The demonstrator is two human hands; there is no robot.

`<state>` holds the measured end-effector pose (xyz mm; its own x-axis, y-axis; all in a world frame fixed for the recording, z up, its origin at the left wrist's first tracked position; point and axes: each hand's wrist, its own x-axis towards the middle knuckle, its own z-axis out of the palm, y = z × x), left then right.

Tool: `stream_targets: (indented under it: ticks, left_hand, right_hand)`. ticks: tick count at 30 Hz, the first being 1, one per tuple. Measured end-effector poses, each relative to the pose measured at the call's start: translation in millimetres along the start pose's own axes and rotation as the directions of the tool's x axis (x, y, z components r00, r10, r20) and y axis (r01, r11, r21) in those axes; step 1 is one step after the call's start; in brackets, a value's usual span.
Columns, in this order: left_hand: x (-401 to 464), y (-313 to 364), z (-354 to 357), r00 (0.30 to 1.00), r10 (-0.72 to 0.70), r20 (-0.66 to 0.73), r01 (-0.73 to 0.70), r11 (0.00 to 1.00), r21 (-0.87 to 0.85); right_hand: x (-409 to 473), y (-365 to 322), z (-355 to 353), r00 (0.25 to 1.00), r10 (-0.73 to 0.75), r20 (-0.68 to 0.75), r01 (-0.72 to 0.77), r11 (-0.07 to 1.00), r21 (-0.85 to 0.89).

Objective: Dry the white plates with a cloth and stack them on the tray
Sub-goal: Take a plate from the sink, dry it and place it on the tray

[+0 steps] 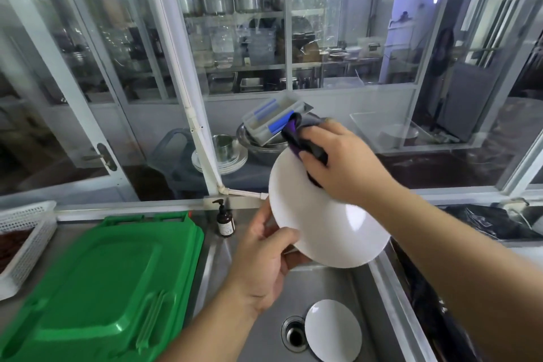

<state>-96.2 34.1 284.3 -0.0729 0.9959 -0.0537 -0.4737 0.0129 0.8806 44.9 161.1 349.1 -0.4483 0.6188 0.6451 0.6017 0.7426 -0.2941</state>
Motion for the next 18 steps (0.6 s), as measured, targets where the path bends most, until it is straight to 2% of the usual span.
stream_targets:
  ticks: [4,10,14,18]
  left_hand:
    - [2,9,-2,0.997,0.072,-0.027,-0.074,0.995,-0.069]
    - [13,23,-11,0.983,0.157,-0.098,-0.161,0.986,-0.043]
    - [18,24,-14,0.979,0.165,-0.124,-0.169,0.985,-0.024]
    - [17,17,-12,0.985,0.113,-0.128,-0.112,0.994,0.018]
  right_hand:
    - [9,21,-12,0.997,0.079,-0.013,-0.08,0.992,-0.099]
    - [-22,19,-2,0.983,0.18,-0.025,-0.181,0.964,-0.195]
    - [-57,-11,12,0.97,0.239,0.054,-0.235,0.97,-0.067]
    - [-67,-38,20,0.978,0.148,0.144,-0.164,0.981,0.106]
